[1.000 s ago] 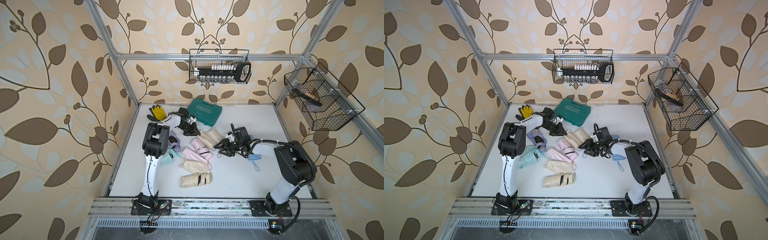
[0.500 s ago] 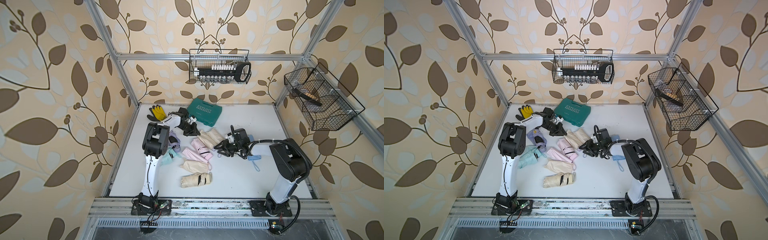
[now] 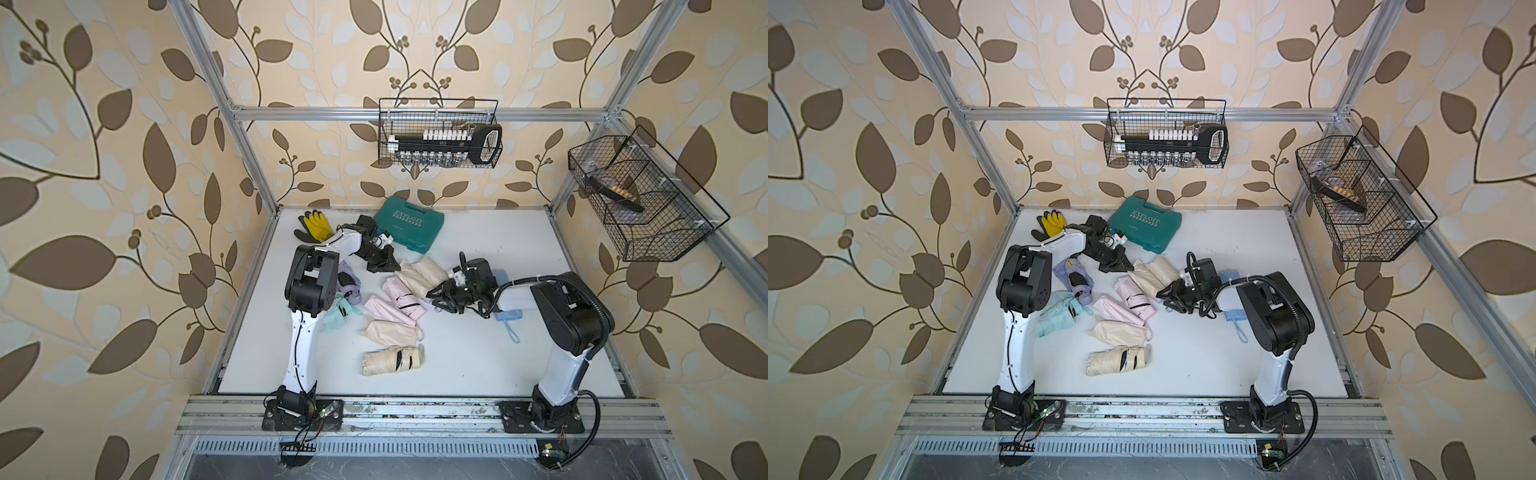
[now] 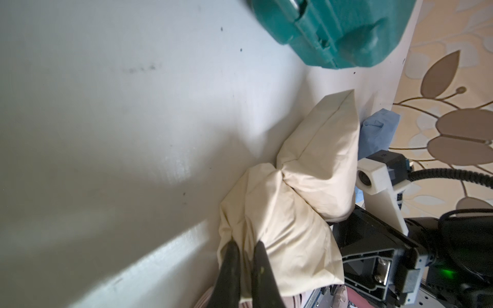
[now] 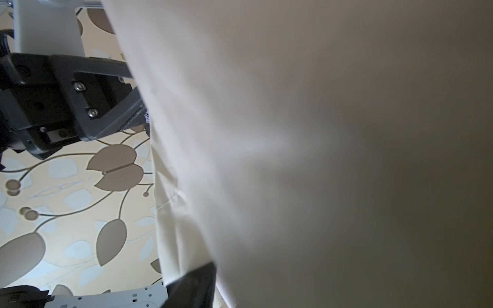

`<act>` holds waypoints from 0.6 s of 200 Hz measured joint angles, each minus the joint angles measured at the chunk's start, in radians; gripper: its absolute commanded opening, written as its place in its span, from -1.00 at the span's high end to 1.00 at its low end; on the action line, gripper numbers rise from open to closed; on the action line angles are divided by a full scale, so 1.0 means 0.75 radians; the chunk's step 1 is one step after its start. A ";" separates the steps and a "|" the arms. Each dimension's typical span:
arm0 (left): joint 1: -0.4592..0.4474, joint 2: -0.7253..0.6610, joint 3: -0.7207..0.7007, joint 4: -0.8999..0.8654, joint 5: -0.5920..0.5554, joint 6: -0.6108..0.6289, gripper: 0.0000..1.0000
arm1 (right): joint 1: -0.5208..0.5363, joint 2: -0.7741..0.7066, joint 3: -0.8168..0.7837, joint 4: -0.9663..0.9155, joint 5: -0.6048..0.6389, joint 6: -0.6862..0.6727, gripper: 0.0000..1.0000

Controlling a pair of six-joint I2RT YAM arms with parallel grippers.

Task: Take umbrellas out of sleeves
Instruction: Take out the umbrella from the umbrella sleeve.

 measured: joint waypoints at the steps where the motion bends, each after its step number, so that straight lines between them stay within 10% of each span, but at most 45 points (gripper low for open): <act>1: 0.000 0.000 0.000 0.000 0.000 0.001 0.82 | 0.000 0.001 0.000 0.001 0.001 0.001 0.13; 120: 0.018 0.001 0.001 -0.003 0.017 -0.042 0.83 | 0.001 -0.048 0.079 -0.116 0.062 -0.003 0.52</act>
